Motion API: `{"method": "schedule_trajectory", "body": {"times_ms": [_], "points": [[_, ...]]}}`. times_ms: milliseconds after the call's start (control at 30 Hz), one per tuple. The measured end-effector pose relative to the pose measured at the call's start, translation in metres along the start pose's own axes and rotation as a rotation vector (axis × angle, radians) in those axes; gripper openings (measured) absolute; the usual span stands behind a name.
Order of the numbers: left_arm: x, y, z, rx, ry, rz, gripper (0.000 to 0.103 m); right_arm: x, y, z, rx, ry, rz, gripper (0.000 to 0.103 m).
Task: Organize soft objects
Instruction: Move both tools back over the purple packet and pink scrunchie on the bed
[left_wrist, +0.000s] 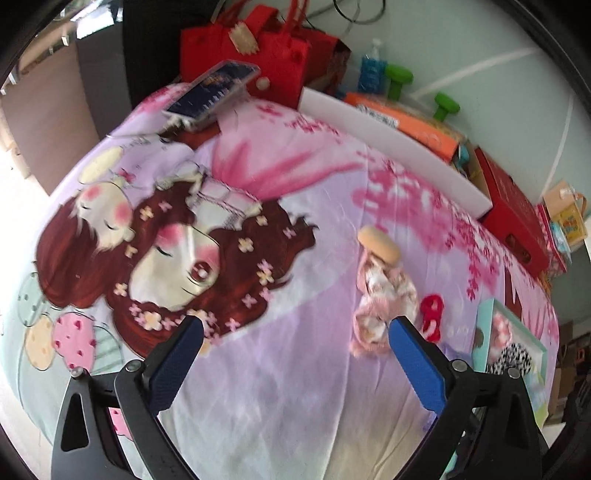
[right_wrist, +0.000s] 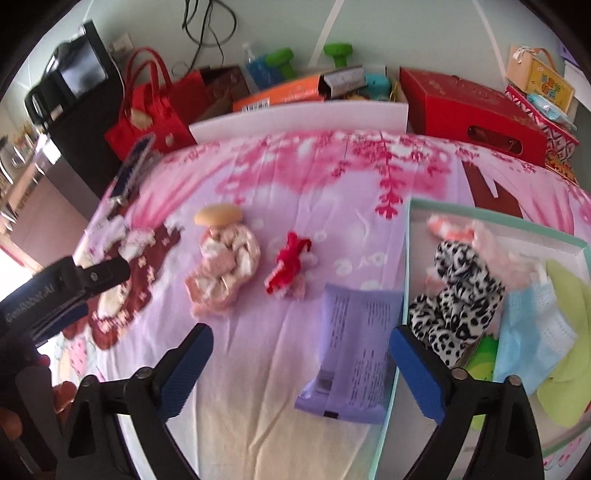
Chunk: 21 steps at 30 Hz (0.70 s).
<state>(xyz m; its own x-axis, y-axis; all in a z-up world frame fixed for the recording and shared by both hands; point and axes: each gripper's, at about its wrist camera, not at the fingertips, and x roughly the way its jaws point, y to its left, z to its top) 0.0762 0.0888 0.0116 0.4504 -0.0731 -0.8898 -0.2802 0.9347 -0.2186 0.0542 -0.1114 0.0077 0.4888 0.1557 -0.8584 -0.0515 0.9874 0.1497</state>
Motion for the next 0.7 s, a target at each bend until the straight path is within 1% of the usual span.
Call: {"method": "schedule_trajectory", "body": {"times_ms": [133,233,400,500,533,700], "points": [[0.009,-0.006,-0.004,0.02,0.047,-0.017,0.1,0.011,-0.003,-0.004,-0.003,0.055,-0.026,0.094],[0.011,-0.009,-0.003,0.025,0.055,-0.028,0.1,0.014,-0.008,-0.007,0.002,0.08,-0.044,0.089],[0.015,-0.014,-0.004,0.035,0.074,-0.03,0.1,0.021,-0.01,-0.01,0.0,0.122,-0.037,0.089],[0.017,-0.014,-0.004,0.033,0.081,-0.032,0.1,0.025,-0.007,-0.012,-0.013,0.136,-0.047,0.088],[0.017,-0.014,-0.004,0.033,0.082,-0.032,0.1,0.025,-0.006,-0.012,-0.013,0.136,-0.043,0.088],[0.022,-0.015,-0.004,0.026,0.099,-0.035,0.1,0.022,-0.006,-0.012,0.011,0.127,0.04,0.082]]}}
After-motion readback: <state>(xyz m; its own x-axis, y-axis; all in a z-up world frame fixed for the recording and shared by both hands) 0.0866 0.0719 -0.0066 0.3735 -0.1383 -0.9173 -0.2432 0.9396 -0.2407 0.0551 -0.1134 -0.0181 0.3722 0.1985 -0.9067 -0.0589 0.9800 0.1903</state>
